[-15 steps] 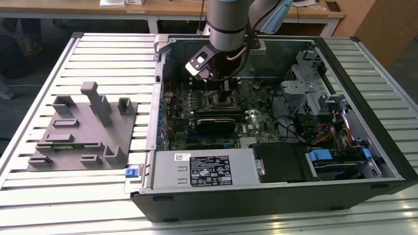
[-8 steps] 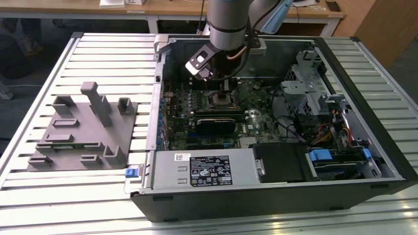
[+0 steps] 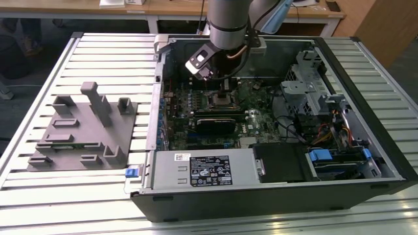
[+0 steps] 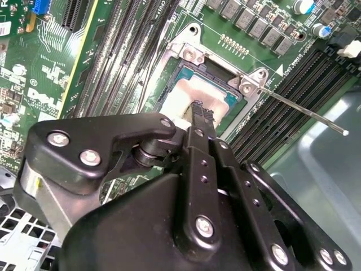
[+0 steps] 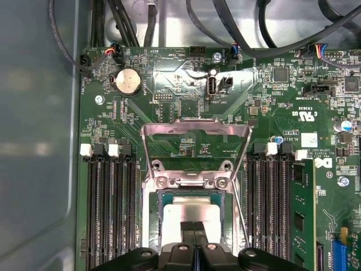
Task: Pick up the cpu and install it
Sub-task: 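Place the cpu into insertion slot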
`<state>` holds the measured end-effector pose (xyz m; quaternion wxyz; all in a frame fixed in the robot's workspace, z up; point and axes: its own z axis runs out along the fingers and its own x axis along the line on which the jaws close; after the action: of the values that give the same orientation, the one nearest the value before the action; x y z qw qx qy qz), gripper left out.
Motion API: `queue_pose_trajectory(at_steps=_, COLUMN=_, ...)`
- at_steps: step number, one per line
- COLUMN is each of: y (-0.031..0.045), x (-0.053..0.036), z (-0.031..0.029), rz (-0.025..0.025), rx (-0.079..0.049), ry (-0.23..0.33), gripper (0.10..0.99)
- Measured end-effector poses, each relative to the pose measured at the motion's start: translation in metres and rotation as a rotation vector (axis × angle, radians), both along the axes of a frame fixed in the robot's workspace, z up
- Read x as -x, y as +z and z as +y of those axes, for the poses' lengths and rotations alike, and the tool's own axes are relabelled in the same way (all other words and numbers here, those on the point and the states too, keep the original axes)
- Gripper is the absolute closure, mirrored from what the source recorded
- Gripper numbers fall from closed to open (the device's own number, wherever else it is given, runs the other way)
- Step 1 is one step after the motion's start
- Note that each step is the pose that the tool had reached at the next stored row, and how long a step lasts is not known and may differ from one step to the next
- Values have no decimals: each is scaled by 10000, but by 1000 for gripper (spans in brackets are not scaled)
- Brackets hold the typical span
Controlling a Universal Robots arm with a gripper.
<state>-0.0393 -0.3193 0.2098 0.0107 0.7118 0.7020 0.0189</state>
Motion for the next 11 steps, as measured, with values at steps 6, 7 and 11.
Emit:
queue_pose_trajectory(at_steps=6, y=26, x=0, z=1, rz=-1, rx=-2, ry=0, gripper=980)
queue_pose_trajectory(at_steps=7, y=28, x=0, z=1, rz=-1, rx=-2, ry=0, gripper=980)
queue_pose_trajectory(at_steps=11, y=40, x=0, z=0, rz=0, rx=-1, ry=0, gripper=980)
